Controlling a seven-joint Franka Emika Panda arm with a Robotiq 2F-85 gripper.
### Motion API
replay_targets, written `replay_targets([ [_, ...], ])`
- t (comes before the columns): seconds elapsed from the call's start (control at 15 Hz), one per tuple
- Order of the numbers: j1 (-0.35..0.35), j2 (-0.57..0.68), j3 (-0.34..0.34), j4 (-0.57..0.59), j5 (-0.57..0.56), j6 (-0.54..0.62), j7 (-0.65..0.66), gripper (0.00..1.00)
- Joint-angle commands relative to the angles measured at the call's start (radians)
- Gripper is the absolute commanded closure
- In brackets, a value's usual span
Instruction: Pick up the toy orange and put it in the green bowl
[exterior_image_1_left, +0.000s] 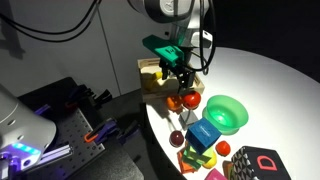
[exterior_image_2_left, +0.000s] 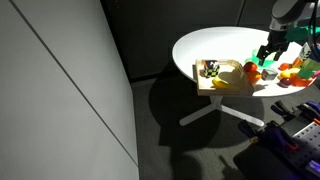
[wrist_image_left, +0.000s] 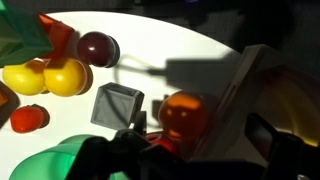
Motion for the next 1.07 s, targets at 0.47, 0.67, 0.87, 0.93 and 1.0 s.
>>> replay_targets([
  [0.47, -0.021, 0.012, 0.012, 0.016, -0.005, -0.002, 0.003, 0.0],
  [0.67, -0.021, 0.012, 0.012, 0.016, -0.005, -0.002, 0.003, 0.0],
  [0.87, -0.018, 0.035, 0.009, 0.018, -0.012, 0.012, 0.019, 0.0],
  [0.93, -0.018, 0.043, 0.009, 0.018, -0.01, 0.024, 0.024, 0.0],
  [1.0, -0.02, 0.051, 0.011, 0.017, -0.002, 0.035, 0.023, 0.0],
])
